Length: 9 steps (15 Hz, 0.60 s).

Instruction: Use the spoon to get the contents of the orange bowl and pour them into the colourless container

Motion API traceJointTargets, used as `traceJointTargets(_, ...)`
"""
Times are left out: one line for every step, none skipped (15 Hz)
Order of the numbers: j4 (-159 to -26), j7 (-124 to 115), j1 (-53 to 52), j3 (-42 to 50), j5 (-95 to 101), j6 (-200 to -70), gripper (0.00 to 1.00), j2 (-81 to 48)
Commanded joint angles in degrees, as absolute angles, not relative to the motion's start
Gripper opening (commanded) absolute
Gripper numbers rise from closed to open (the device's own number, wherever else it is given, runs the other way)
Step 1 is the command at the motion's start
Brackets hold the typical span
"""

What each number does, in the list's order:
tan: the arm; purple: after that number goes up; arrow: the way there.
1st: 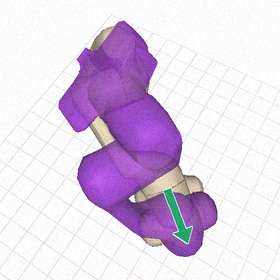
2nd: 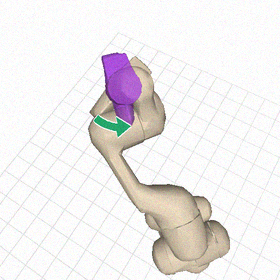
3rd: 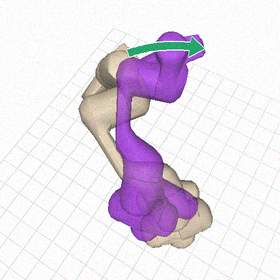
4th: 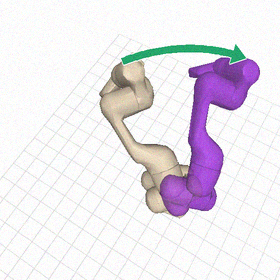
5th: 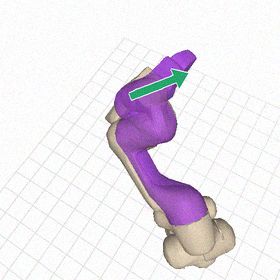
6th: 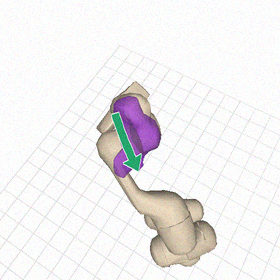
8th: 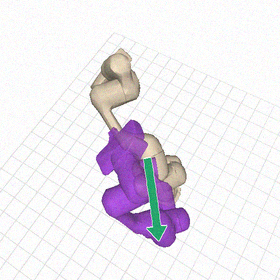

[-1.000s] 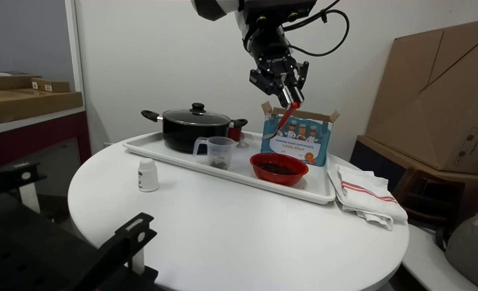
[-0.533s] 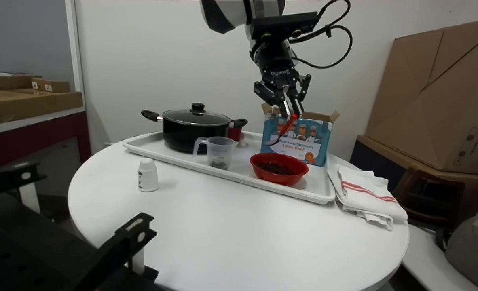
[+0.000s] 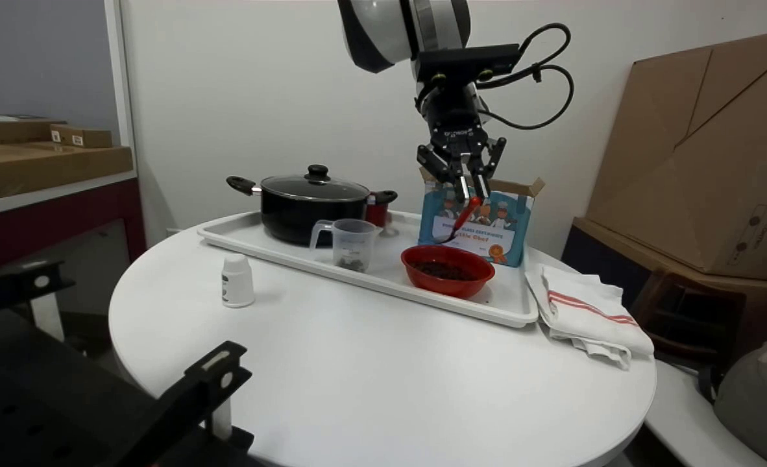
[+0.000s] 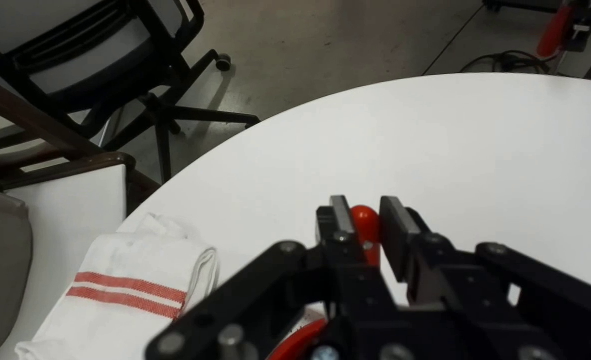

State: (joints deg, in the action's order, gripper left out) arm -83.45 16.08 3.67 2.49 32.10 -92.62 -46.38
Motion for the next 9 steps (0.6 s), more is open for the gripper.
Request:
traceJointTargets(-77.5, 18.7, 4.4, 3.4, 29.7, -89.4, 0.09, -50.3)
traceJointTargets(-76.7, 18.9, 4.7, 3.6, 29.5, -89.2, 0.09, -51.1)
traceJointTargets(-75.9, 19.3, 5.0, 3.7, 29.0, -88.8, 0.09, -51.9)
traceJointTargets(-75.1, 19.7, 5.2, 3.8, 28.6, -88.5, 0.09, -52.7)
traceJointTargets(-74.4, 20.0, 5.4, 3.9, 28.2, -88.2, 0.09, -53.5)
traceJointTargets(-73.6, 20.5, 5.6, 3.9, 27.8, -87.8, 0.09, -54.2)
traceJointTargets(-73.2, 20.8, 5.7, 3.8, 27.5, -87.6, 0.09, -54.9)
traceJointTargets(-72.8, 21.1, 5.8, 3.8, 27.2, -87.6, 0.09, -55.4)
traceJointTargets(-72.5, 21.5, 5.9, 3.7, 26.9, -87.5, 0.09, -56.0)
